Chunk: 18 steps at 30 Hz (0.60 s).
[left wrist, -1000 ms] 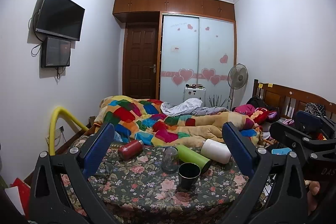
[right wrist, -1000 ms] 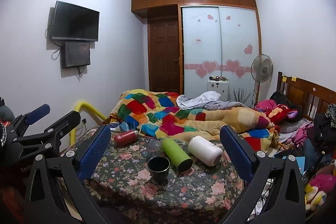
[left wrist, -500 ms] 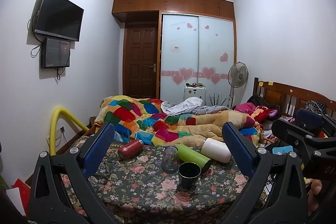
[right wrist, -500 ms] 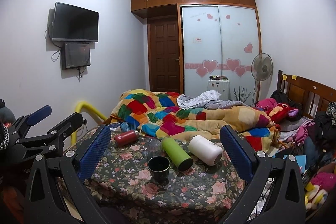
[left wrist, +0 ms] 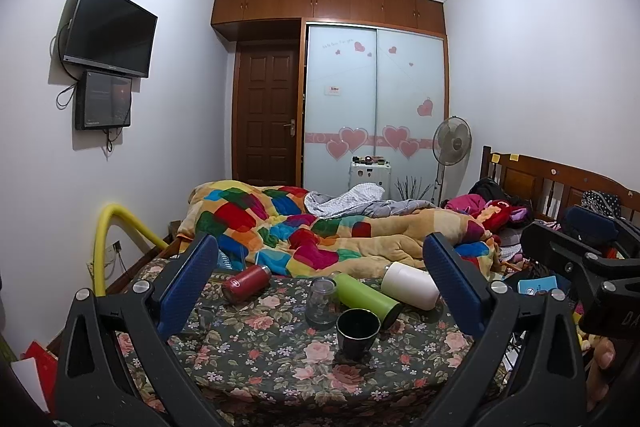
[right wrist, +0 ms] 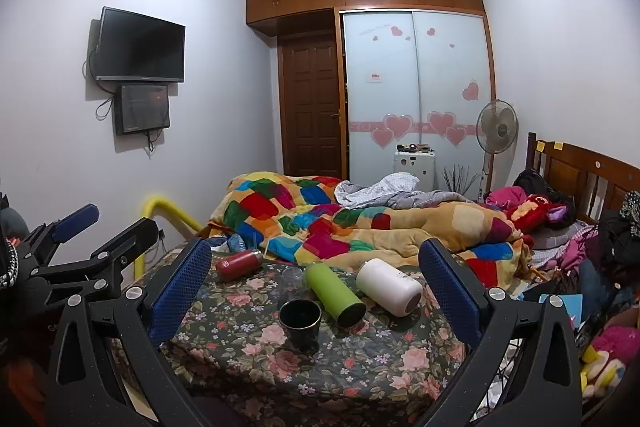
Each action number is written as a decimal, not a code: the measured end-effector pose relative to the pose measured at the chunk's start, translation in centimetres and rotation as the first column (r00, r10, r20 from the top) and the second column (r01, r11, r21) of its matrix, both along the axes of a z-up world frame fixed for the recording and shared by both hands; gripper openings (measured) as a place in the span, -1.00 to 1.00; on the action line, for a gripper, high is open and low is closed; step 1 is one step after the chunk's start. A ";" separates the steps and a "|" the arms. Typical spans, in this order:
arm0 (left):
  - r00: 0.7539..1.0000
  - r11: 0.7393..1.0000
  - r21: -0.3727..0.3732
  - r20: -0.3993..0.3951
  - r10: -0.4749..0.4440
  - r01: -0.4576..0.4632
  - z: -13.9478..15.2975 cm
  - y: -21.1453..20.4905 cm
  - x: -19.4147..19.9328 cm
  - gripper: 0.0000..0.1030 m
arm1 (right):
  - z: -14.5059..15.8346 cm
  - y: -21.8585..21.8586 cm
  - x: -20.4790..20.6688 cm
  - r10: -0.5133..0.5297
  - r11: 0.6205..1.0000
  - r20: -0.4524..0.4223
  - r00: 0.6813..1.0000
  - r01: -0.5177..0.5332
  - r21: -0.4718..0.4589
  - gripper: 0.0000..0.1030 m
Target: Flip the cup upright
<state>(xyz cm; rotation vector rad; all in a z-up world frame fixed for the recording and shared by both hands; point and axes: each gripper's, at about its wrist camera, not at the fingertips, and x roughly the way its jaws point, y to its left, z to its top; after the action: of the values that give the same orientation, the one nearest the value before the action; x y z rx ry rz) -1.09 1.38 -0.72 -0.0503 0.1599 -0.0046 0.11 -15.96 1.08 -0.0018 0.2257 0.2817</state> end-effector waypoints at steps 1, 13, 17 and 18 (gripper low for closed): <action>1.000 1.000 0.000 0.000 -0.002 0.002 0.0 0.0 0.0 1.00 | 0.0 -0.1 0.1 0.000 1.000 0.000 1.000 0.000 0.001 1.00; 1.000 1.000 0.003 -0.003 -0.015 0.015 0.1 -0.2 0.4 1.00 | 0.3 0.3 -0.1 0.000 1.000 0.007 1.000 0.000 0.014 1.00; 1.000 1.000 0.003 -0.004 -0.010 0.010 0.1 -0.1 0.6 1.00 | 0.3 0.4 -0.1 -0.001 1.000 0.006 1.000 0.001 0.014 1.00; 1.000 1.000 0.000 -0.005 -0.010 0.010 0.1 0.0 0.6 1.00 | 0.3 0.4 -0.1 -0.002 1.000 0.007 1.000 0.002 0.014 1.00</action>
<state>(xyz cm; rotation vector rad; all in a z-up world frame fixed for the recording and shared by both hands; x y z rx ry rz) -0.53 1.34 -0.61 -0.0495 0.1649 -0.0147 0.00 -15.54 1.36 0.0110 0.2172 0.2810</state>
